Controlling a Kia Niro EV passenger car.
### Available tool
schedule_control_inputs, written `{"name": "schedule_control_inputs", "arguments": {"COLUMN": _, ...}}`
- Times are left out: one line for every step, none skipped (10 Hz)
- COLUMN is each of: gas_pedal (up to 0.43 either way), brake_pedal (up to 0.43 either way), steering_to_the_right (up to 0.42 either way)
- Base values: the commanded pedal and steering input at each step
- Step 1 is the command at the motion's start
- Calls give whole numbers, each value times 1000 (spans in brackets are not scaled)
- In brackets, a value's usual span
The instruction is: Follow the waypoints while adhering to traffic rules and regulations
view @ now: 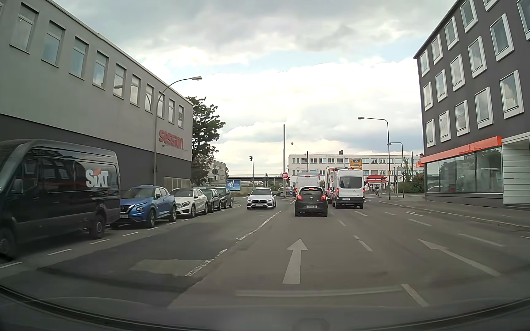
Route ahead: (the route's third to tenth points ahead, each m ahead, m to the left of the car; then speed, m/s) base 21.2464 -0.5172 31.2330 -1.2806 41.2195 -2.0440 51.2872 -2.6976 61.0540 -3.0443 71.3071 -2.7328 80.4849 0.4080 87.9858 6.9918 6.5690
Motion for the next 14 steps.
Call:
{"name": "schedule_control_inputs", "arguments": {"gas_pedal": 0, "brake_pedal": 293, "steering_to_the_right": 46}}
{"name": "schedule_control_inputs", "arguments": {"gas_pedal": 0, "brake_pedal": 293, "steering_to_the_right": 45}}
{"name": "schedule_control_inputs", "arguments": {"gas_pedal": 0, "brake_pedal": 293, "steering_to_the_right": 45}}
{"name": "schedule_control_inputs", "arguments": {"gas_pedal": 0, "brake_pedal": 293, "steering_to_the_right": 43}}
{"name": "schedule_control_inputs", "arguments": {"gas_pedal": 0, "brake_pedal": 299, "steering_to_the_right": 41}}
{"name": "schedule_control_inputs", "arguments": {"gas_pedal": 0, "brake_pedal": 299, "steering_to_the_right": 40}}
{"name": "schedule_control_inputs", "arguments": {"gas_pedal": 0, "brake_pedal": 299, "steering_to_the_right": 37}}
{"name": "schedule_control_inputs", "arguments": {"gas_pedal": 0, "brake_pedal": 299, "steering_to_the_right": 34}}
{"name": "schedule_control_inputs", "arguments": {"gas_pedal": 0, "brake_pedal": 293, "steering_to_the_right": 33}}
{"name": "schedule_control_inputs", "arguments": {"gas_pedal": 0, "brake_pedal": 293, "steering_to_the_right": 32}}
{"name": "schedule_control_inputs", "arguments": {"gas_pedal": 0, "brake_pedal": 299, "steering_to_the_right": 30}}
{"name": "schedule_control_inputs", "arguments": {"gas_pedal": 0, "brake_pedal": 299, "steering_to_the_right": 29}}
{"name": "schedule_control_inputs", "arguments": {"gas_pedal": 0, "brake_pedal": 299, "steering_to_the_right": 26}}
{"name": "schedule_control_inputs", "arguments": {"gas_pedal": 0, "brake_pedal": 293, "steering_to_the_right": 23}}
